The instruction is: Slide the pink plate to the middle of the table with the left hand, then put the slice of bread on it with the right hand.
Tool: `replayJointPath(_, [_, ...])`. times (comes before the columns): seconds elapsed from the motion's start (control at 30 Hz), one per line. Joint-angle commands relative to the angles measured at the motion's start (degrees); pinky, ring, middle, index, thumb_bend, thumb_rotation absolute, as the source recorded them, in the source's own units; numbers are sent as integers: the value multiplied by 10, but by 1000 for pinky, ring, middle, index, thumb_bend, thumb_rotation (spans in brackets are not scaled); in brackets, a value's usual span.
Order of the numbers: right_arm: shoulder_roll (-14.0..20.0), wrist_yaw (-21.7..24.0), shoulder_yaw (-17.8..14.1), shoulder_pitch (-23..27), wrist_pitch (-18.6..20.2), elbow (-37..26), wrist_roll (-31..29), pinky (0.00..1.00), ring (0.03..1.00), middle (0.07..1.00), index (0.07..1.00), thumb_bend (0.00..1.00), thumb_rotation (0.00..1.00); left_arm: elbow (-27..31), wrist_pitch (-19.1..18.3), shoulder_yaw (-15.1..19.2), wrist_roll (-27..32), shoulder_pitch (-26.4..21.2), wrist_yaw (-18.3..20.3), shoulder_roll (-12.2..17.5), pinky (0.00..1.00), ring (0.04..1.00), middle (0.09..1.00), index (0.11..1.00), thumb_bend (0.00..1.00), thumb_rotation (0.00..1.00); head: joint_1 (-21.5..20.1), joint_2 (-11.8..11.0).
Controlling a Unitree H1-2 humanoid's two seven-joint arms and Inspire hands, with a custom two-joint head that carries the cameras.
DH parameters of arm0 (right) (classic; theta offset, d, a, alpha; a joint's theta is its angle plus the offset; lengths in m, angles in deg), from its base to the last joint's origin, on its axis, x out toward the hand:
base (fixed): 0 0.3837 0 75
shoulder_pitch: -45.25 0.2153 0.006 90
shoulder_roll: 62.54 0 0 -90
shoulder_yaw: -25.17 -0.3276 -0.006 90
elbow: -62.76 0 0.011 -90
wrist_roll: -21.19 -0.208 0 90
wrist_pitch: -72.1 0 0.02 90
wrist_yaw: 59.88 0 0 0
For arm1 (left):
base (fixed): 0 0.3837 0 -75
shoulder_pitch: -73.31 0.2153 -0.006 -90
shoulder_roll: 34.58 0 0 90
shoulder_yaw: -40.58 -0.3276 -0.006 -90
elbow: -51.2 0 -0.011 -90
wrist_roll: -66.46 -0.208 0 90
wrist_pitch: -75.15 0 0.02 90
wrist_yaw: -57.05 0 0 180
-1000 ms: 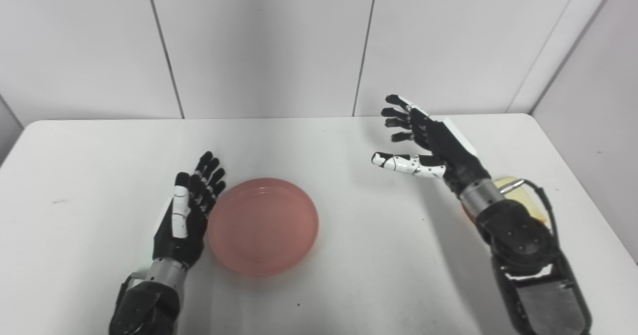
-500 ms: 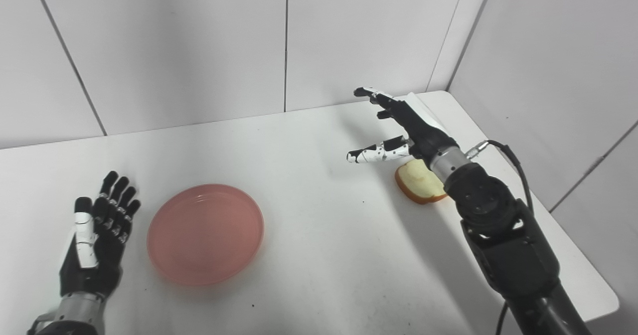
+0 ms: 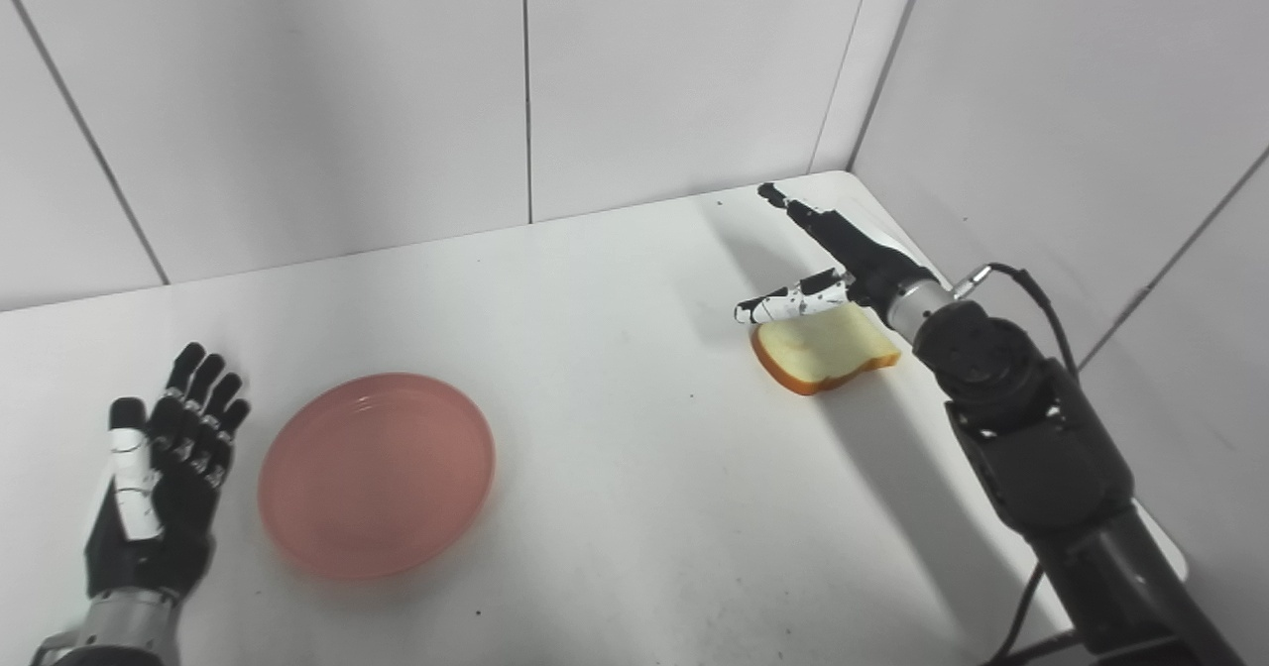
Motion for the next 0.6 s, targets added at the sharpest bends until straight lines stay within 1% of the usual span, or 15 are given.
replayJointPath(0.0, [43, 6, -7, 12, -13, -3, 8, 980, 1000, 1000, 948, 956, 168, -10, 26, -1, 5, -4, 11, -2, 1000, 986, 997, 951, 791, 1000, 2, -1])
replayJointPath(0.13, [82, 16, 5, 10, 9, -6, 43, 993, 1000, 1000, 944, 974, 150, -15, 35, -3, 1, -4, 10, -3, 1000, 979, 993, 953, 786, 1000, -1, -4])
replayJointPath(0.2, [96, 26, 8, 10, 12, -3, 45, 996, 1000, 1000, 945, 981, 124, -17, 37, -4, 0, -5, 9, -4, 1000, 982, 993, 955, 787, 1000, -2, -8])
replayJointPath(0.23, [103, 32, 10, 10, 12, -2, 44, 978, 1000, 1000, 947, 981, 104, -17, 38, -4, -1, -5, 8, -5, 1000, 983, 994, 958, 787, 1000, -2, -8])
replayJointPath(0.3, [113, 39, 13, 9, 5, 2, 45, 969, 1000, 998, 946, 982, 98, -17, 39, -5, -2, -5, 7, -6, 996, 981, 992, 955, 787, 1000, -4, -10])
replayJointPath(0.4, [125, 50, 17, 7, 4, 6, 47, 985, 1000, 1000, 953, 1000, 125, -11, 38, -7, -5, -4, 4, -8, 1000, 985, 997, 953, 780, 1000, -5, -14])
replayJointPath(0.43, [134, 57, 24, 8, 7, 7, 55, 988, 1000, 1000, 955, 1000, 129, -12, 41, -7, -5, -4, 5, -8, 1000, 986, 998, 954, 780, 1000, -5, -16])
replayJointPath(0.47, [143, 63, 31, 8, 8, 8, 64, 979, 1000, 1000, 968, 1000, 143, -14, 45, -7, -5, -4, 6, -8, 1000, 988, 999, 958, 777, 1000, -5, -16])
replayJointPath(0.53, [164, 77, 48, 8, 4, 11, 83, 925, 1000, 1000, 989, 1000, 196, -15, 49, -7, -4, -4, 7, -9, 1000, 991, 1000, 956, 770, 1000, -5, -16])
replayJointPath(0.57, [172, 83, 57, 9, 5, 9, 92, 922, 1000, 1000, 991, 1000, 200, -14, 51, -7, -5, -3, 6, -9, 1000, 991, 1000, 956, 770, 1000, -6, -16])
